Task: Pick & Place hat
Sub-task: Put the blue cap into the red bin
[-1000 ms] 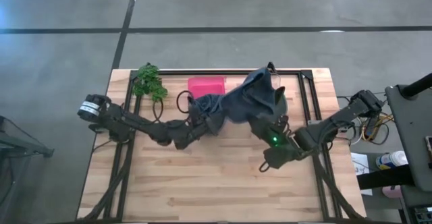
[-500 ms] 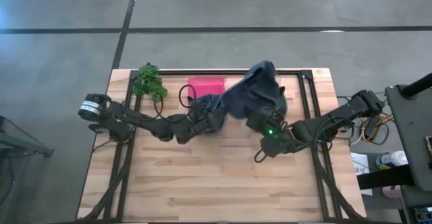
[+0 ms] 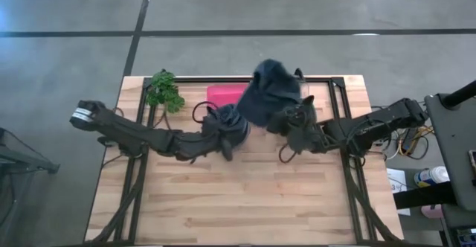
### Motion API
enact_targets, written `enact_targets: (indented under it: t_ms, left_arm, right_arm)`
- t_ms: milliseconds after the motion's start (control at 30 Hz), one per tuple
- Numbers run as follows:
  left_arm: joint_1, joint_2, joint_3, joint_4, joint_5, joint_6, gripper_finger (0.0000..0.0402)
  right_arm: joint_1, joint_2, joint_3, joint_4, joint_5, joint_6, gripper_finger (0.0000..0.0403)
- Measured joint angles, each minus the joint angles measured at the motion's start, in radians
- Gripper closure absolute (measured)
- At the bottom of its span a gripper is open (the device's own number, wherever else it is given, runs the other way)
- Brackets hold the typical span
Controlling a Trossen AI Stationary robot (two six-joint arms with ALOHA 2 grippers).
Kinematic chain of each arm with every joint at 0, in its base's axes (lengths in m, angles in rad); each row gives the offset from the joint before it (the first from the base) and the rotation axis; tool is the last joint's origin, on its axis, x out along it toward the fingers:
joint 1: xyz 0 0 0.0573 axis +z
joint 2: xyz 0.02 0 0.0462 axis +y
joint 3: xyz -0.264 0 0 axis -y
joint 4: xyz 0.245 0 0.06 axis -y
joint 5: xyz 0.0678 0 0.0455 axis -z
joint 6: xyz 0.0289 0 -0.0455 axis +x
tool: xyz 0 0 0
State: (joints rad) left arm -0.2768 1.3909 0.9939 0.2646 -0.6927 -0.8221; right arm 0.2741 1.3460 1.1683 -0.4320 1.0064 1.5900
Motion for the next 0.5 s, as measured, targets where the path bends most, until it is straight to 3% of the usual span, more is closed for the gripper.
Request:
enact_targets:
  t_ms: [133,233,367,500]
  left_arm:
    - [-0.083,-0.102,0.0,-0.172,0.087,0.095,0.0296]
    - [-0.192,-0.169,0.0,-0.311,0.078,0.164,0.0296]
    - [-0.343,-0.224,0.0,-0.44,-0.039,0.165,0.0296]
    - [-0.467,-0.246,-0.001,-0.535,-0.215,0.089,0.0296]
  right_arm:
    - [-0.099,0.013,0.0,0.022,-0.308,-0.098,0.0389]
    - [-0.177,0.044,0.0,0.053,-0.482,-0.15,0.0389]
    - [-0.297,0.08,0.005,0.118,-0.735,-0.228,0.0389]
    - [-0.407,0.139,0.023,0.118,-0.889,-0.272,0.039]
